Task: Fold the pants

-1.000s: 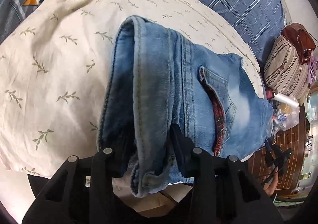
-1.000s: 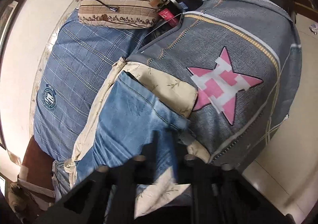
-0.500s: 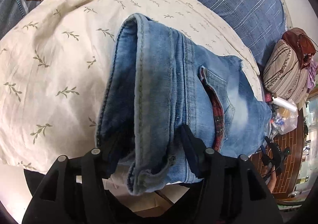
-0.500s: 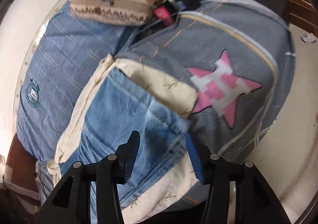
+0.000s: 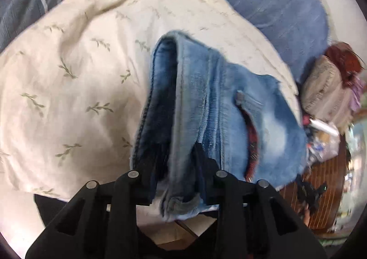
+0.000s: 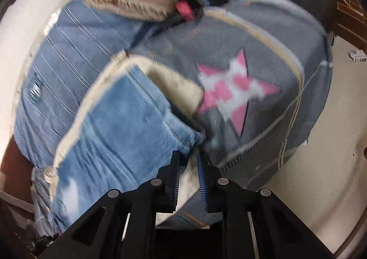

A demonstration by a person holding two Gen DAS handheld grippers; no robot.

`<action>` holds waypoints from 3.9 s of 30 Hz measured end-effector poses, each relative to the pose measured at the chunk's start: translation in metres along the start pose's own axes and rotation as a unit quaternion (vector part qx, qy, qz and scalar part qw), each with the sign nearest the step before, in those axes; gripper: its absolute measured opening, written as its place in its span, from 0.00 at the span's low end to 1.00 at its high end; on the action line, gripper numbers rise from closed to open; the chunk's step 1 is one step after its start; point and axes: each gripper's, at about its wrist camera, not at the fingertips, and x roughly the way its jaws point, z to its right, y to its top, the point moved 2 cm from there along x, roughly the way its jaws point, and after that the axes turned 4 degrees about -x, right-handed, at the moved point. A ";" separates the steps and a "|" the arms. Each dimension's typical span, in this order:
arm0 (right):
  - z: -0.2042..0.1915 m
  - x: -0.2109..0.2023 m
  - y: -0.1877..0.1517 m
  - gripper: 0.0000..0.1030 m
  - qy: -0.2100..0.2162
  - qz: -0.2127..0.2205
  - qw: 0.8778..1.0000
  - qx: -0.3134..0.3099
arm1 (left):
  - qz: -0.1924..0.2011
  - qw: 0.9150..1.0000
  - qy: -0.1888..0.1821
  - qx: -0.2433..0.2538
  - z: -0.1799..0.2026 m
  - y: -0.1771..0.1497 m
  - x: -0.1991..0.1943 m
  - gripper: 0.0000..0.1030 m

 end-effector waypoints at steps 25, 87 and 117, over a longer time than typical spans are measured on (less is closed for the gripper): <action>-0.102 0.120 0.084 0.06 -0.021 -0.033 0.982 -0.184 | 0.005 0.997 0.076 0.020 0.032 0.076 0.049 0.15; 0.040 0.045 -0.037 0.49 0.317 0.016 0.935 0.157 | -0.203 0.875 0.005 0.439 0.520 -0.025 0.271 0.78; -0.094 -0.033 -0.021 0.11 0.190 0.097 0.972 -0.095 | -0.166 0.879 -0.065 0.441 0.483 -0.039 0.193 0.10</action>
